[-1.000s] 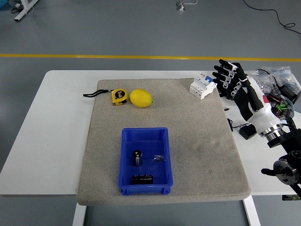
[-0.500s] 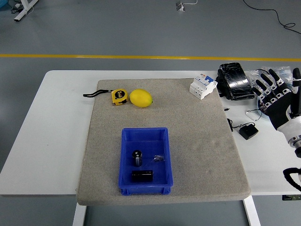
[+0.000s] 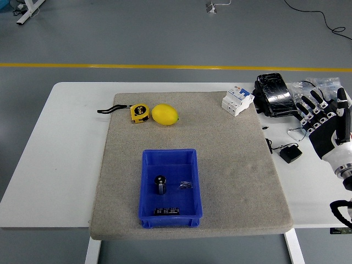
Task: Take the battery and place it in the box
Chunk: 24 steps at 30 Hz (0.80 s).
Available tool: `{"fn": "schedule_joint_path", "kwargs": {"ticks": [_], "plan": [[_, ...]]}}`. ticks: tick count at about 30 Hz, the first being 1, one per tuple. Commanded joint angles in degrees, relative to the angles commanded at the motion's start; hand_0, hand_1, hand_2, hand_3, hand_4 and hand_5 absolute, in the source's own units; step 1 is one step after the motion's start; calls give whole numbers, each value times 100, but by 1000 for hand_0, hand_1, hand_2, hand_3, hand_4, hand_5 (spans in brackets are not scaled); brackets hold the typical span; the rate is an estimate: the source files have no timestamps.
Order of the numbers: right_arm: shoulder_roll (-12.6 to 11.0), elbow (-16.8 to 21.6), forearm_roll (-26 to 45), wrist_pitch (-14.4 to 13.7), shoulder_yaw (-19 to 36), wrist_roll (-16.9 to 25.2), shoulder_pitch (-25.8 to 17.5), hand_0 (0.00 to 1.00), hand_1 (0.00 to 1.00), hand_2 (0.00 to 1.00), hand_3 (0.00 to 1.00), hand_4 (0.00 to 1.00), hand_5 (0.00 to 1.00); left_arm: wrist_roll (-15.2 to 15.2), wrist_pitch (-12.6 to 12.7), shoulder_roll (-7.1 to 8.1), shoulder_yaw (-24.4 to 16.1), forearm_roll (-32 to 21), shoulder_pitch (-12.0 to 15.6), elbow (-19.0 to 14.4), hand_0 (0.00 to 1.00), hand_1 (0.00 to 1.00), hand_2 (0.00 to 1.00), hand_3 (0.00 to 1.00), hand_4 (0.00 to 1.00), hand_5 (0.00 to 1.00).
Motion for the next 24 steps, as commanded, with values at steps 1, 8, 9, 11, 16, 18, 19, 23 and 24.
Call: {"fn": "schedule_joint_path", "kwargs": {"ticks": [1,8,9,11,16,18,19,23,24], "plan": [[-4,16,-5,-14,-3,-30,7,778,772,823,871,998,893,-2,-3,1,0,1,-1,0,739,708,758,683,707,693],[-40,87,36,-57,-19,-119,50,755,751,800,852,998,892,-16,-8,9,23,-28,-14,0,739,706,758,683,704,691],[-42,85,45,-59,-17,-117,51,751,744,797,847,998,884,-18,-9,10,28,-35,-15,0,738,707,758,682,704,690],[-39,77,62,-62,-11,-116,49,751,744,797,847,998,884,-23,-11,15,47,-59,-15,-3,738,707,758,682,704,690],[-18,60,110,-61,2,-107,38,751,744,796,849,998,888,-19,-20,22,64,-79,-3,-5,737,705,757,682,705,690],[-16,67,119,-65,10,-110,34,751,744,796,849,998,888,-12,-34,27,50,-56,-1,-4,737,705,757,682,705,690],[-14,71,118,-68,16,-112,34,751,744,796,849,998,888,-7,-42,28,36,-38,-1,-2,737,705,757,682,705,690],[-1,113,-149,-39,59,-180,16,753,757,799,854,998,895,12,-16,32,87,-96,8,-12,738,702,754,682,705,689],[2,128,-201,-29,66,-196,10,753,757,799,854,998,895,13,-5,33,106,-123,10,-14,738,702,754,682,705,689]]}}
